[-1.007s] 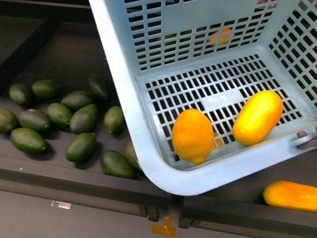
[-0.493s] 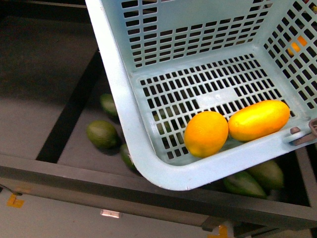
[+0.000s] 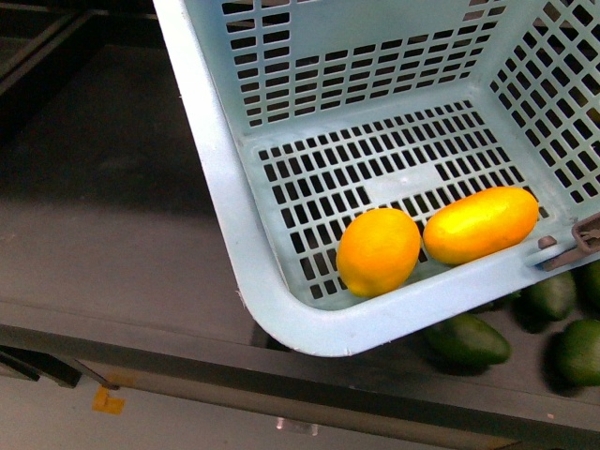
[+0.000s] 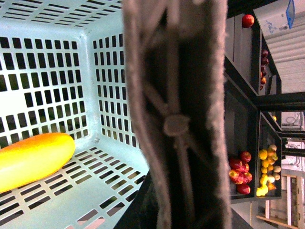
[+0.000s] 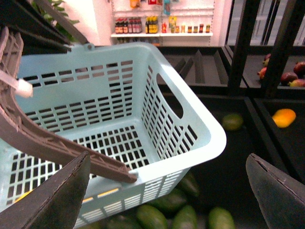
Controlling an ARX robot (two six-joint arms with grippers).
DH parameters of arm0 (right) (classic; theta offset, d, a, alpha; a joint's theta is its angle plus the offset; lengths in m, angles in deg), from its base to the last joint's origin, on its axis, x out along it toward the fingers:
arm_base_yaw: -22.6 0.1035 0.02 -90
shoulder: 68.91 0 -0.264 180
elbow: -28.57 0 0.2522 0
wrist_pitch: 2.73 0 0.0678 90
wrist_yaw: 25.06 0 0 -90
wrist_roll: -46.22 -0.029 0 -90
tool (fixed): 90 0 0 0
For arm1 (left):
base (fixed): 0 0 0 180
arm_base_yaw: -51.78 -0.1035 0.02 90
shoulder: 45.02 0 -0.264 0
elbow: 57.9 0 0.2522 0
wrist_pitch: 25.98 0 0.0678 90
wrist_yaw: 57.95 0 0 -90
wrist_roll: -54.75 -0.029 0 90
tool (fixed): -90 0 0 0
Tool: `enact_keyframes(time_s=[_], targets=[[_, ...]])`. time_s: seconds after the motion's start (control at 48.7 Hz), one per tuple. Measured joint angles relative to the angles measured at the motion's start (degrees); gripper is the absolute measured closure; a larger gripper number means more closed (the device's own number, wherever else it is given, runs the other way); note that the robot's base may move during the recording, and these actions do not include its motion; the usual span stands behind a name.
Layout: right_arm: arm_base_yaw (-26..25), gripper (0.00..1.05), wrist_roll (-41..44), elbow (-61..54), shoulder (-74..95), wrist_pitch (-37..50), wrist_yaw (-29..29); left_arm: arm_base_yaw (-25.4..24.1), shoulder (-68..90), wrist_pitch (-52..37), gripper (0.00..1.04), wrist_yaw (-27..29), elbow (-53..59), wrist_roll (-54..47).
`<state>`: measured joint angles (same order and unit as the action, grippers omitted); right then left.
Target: Pick lemon and mango into basket
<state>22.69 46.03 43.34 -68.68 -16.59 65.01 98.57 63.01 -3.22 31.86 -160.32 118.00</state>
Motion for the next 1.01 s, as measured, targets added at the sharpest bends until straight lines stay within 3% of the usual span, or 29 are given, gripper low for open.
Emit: enact_keyframes(time_s=[0.555, 0.678, 0.719, 1.007], targets=[[-0.1, 0.09, 0.0, 0.0, 0.0, 0.0, -0.3, -0.9, 0.0, 0.0, 1.00, 1.7, 0.0, -0.5], [-0.1, 0.09, 0.0, 0.0, 0.0, 0.0, -0.3, -0.2, 1.3, -1.3, 1.00, 28.2, 0.0, 14.4], [-0.1, 0.09, 0.0, 0.0, 0.0, 0.0, -0.2, -1.7, 2.0, -1.6, 1.00, 31.4, -0.1, 17.8], [-0.1, 0.09, 0.0, 0.0, 0.0, 0.0, -0.1, -13.7, 16.0, -4.0, 1.00, 26.1, -9.0, 21.8]])
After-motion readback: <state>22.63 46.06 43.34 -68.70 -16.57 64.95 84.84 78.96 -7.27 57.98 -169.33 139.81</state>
